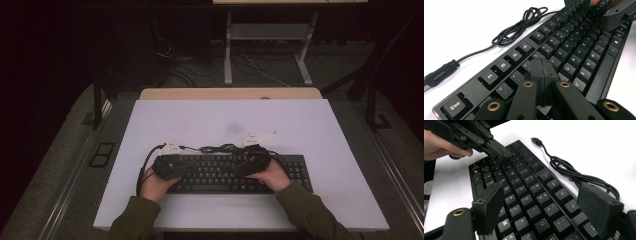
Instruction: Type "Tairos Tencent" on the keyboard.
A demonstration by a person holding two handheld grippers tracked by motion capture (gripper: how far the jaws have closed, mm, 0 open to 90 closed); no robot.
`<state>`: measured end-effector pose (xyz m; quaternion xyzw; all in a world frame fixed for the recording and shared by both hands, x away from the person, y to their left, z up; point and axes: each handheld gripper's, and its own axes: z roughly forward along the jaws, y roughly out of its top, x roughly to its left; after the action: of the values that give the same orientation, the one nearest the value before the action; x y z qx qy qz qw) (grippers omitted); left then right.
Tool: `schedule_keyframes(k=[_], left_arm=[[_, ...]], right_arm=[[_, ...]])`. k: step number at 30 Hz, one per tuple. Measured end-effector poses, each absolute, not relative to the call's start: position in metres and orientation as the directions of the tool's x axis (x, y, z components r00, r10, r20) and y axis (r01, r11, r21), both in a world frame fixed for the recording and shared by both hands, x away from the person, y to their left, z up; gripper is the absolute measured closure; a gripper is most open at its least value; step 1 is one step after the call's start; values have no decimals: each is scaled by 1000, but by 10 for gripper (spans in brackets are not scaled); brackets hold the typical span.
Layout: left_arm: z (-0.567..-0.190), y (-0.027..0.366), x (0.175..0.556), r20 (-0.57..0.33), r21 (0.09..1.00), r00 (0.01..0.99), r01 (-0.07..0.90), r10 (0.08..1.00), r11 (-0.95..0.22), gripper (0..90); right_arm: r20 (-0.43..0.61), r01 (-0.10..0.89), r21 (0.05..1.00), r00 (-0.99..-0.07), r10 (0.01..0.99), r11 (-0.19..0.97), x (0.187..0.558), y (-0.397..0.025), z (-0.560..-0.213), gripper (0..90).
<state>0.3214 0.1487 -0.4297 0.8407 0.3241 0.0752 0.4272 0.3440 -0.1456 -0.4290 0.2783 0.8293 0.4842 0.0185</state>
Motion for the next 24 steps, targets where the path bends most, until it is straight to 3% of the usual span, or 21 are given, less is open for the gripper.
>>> schedule_keyframes(k=[24], left_arm=[[-432,146,322,-140,755,784,479,604,-447,893]], right_arm=[[238,444,814,-843,483,374,344,-146,-429,213]])
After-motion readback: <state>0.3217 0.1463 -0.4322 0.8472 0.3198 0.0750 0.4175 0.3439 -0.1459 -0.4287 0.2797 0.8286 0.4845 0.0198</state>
